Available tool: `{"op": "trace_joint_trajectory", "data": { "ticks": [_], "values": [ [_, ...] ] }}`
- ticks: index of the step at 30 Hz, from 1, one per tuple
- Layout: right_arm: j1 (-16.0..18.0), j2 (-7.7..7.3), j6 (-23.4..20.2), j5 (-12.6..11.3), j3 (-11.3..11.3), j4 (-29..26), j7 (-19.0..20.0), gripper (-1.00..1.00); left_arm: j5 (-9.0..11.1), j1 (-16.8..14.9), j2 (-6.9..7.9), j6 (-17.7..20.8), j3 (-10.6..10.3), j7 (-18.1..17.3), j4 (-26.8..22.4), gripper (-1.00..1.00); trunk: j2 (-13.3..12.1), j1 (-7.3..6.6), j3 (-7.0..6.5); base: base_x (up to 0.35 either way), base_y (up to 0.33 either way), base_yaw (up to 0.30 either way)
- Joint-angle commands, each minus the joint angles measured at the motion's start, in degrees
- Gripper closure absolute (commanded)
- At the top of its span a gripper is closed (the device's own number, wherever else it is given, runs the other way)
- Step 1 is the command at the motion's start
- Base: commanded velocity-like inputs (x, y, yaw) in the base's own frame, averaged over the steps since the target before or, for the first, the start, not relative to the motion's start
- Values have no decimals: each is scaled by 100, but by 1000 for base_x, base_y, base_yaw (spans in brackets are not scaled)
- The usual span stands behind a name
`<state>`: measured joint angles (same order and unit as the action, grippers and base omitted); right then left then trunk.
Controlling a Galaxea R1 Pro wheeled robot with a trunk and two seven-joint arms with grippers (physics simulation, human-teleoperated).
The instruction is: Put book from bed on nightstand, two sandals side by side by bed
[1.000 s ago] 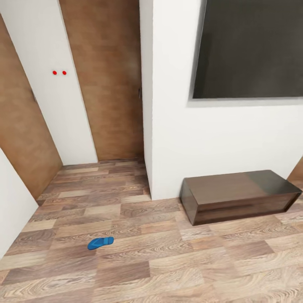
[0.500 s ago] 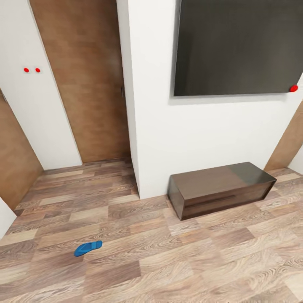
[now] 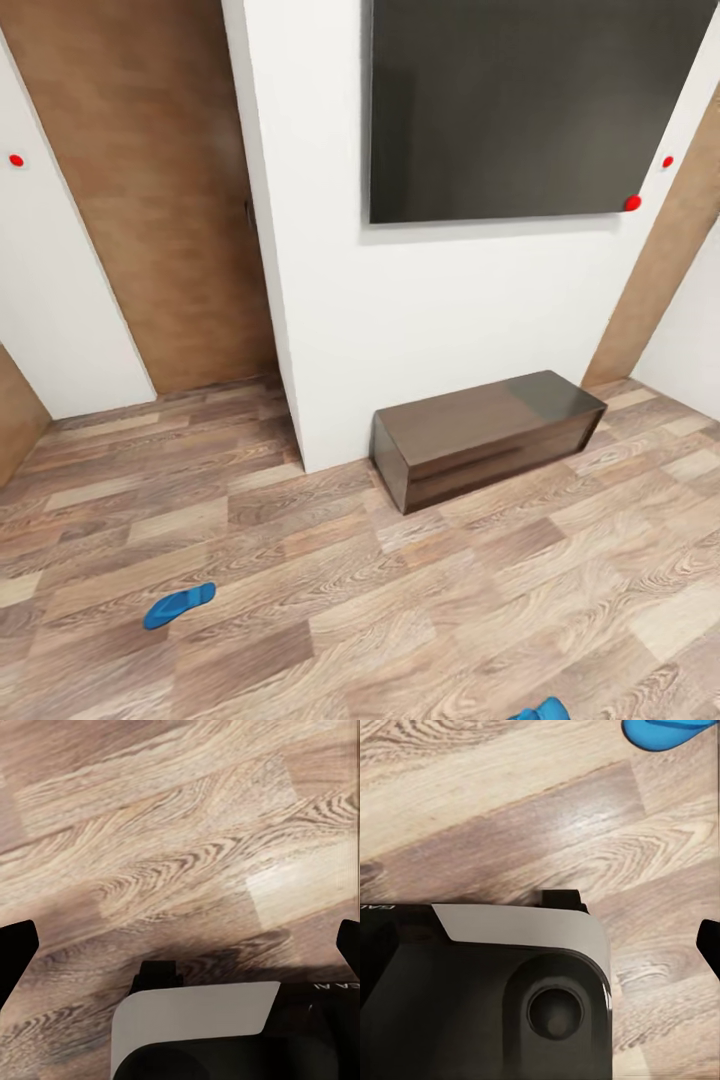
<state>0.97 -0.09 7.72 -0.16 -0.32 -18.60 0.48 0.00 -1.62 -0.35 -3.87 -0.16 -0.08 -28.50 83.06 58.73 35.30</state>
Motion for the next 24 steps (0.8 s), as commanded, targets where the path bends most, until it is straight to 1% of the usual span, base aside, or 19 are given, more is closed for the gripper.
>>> {"op": "trace_joint_trajectory", "data": {
  "ticks": [1,8,11,17,24],
  "values": [
    [4,0,19,-2,-2,5,5,-100,0,-2,0,-18,-1,-1,2,-100,2,-1,8,0,0,-101],
    [7,2,19,29,5,5,5,-100,0,-3,0,-18,-1,-1,2,-100,2,-1,15,1,1,-28],
    [5,3,19,37,5,5,5,-100,0,0,0,-18,-1,-1,2,-100,2,-1,15,86,84,-3],
    [3,4,19,42,5,5,5,-100,0,-1,0,-18,-1,-1,2,-100,2,-1,16,215,179,0],
    [5,5,19,42,5,6,5,-100,0,1,0,-18,-1,-1,2,-100,2,-1,16,309,39,0]
  ]
}}
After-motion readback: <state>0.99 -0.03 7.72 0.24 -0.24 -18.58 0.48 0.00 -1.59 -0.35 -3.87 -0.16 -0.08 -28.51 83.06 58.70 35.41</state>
